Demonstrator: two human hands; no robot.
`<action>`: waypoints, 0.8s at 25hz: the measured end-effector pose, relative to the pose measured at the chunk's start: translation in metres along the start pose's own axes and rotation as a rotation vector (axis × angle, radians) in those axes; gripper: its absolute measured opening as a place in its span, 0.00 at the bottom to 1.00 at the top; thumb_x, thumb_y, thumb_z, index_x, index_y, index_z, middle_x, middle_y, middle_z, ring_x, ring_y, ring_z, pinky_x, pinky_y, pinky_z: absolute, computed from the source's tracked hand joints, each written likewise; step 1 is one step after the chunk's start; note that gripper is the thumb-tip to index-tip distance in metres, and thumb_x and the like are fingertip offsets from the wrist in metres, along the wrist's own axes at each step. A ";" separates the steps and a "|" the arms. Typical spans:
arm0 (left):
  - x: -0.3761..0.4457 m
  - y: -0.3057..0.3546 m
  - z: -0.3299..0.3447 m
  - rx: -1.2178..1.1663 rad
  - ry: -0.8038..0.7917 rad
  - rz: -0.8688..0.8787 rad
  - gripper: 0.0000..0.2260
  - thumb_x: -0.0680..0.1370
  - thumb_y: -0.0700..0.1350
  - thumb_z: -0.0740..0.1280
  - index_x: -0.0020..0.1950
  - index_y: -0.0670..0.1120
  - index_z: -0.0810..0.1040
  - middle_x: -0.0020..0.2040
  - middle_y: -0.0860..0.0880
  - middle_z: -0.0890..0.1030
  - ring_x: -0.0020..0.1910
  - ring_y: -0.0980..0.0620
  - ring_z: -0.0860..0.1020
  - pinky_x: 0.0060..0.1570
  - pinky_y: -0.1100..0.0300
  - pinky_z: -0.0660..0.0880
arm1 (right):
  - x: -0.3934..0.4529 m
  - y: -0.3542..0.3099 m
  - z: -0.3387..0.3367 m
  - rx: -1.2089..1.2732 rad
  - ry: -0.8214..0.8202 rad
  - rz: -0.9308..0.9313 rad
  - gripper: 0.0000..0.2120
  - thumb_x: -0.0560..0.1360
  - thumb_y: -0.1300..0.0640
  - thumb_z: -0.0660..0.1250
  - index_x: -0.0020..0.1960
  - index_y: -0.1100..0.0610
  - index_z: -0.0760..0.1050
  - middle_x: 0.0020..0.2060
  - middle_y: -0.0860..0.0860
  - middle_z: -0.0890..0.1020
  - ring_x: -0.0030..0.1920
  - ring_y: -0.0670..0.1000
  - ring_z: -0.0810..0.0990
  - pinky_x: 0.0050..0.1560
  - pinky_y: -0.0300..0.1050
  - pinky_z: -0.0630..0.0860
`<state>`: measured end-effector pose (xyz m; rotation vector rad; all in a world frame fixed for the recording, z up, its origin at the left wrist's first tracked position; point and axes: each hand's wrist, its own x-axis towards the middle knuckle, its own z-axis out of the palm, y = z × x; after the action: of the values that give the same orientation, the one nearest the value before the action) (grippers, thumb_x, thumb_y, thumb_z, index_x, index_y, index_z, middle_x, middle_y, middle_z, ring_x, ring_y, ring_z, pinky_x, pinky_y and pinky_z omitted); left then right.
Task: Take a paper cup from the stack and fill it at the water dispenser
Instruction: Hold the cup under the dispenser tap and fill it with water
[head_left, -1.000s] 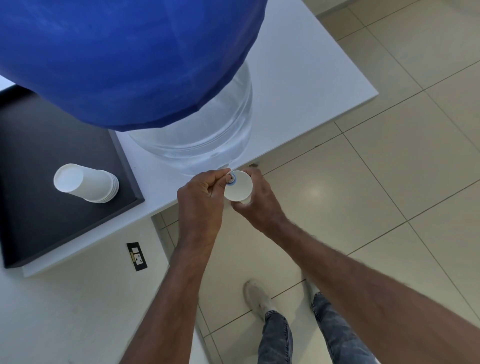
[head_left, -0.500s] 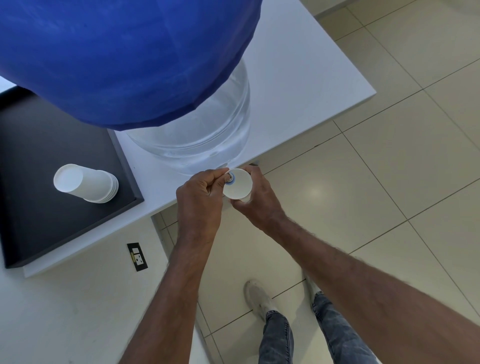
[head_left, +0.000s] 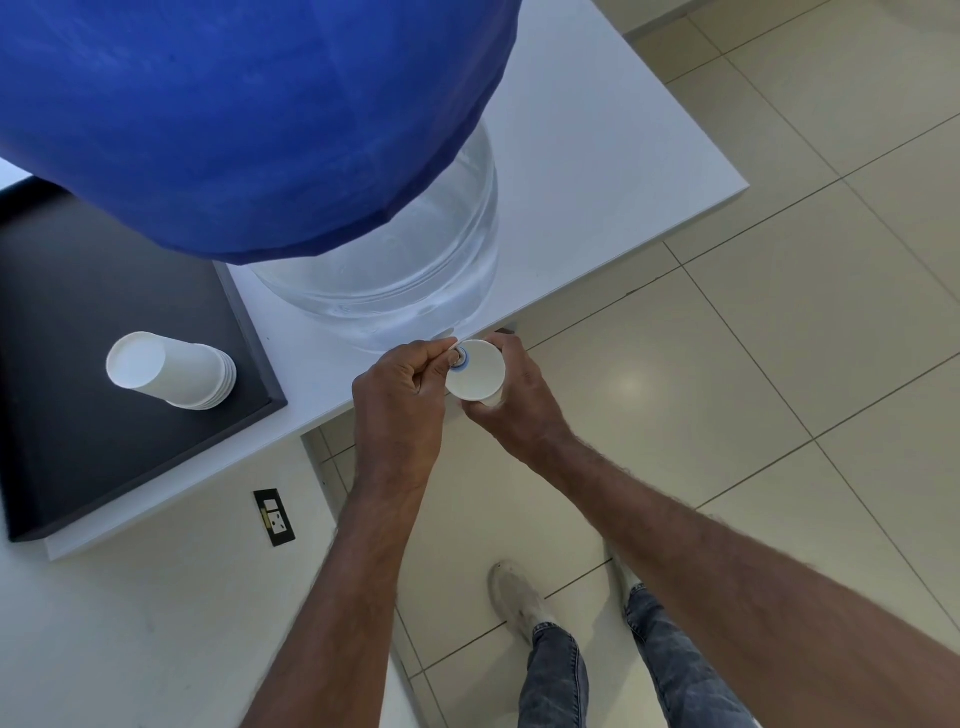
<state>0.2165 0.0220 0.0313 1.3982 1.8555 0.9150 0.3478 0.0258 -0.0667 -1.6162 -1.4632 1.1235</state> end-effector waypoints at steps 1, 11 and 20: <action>0.000 0.000 0.000 0.005 -0.001 0.003 0.09 0.79 0.44 0.73 0.59 0.48 0.87 0.55 0.54 0.87 0.54 0.62 0.83 0.55 0.77 0.73 | 0.000 0.000 0.000 -0.003 0.000 0.001 0.29 0.70 0.57 0.79 0.66 0.48 0.70 0.58 0.46 0.79 0.57 0.51 0.79 0.53 0.54 0.81; -0.002 0.002 -0.005 0.072 -0.047 0.097 0.09 0.80 0.43 0.72 0.60 0.48 0.86 0.55 0.53 0.87 0.55 0.60 0.83 0.57 0.68 0.78 | -0.001 0.001 -0.003 -0.026 -0.001 0.007 0.30 0.70 0.56 0.80 0.67 0.49 0.70 0.59 0.46 0.79 0.58 0.51 0.79 0.55 0.52 0.81; -0.010 -0.006 -0.004 0.394 -0.107 0.394 0.10 0.78 0.41 0.74 0.59 0.44 0.86 0.58 0.47 0.84 0.58 0.47 0.82 0.57 0.55 0.80 | -0.002 -0.003 -0.006 -0.010 0.002 0.010 0.30 0.71 0.53 0.81 0.67 0.47 0.69 0.59 0.46 0.80 0.57 0.50 0.80 0.53 0.51 0.82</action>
<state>0.2124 0.0107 0.0297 2.0649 1.7728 0.6543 0.3520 0.0241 -0.0612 -1.6329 -1.4631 1.1211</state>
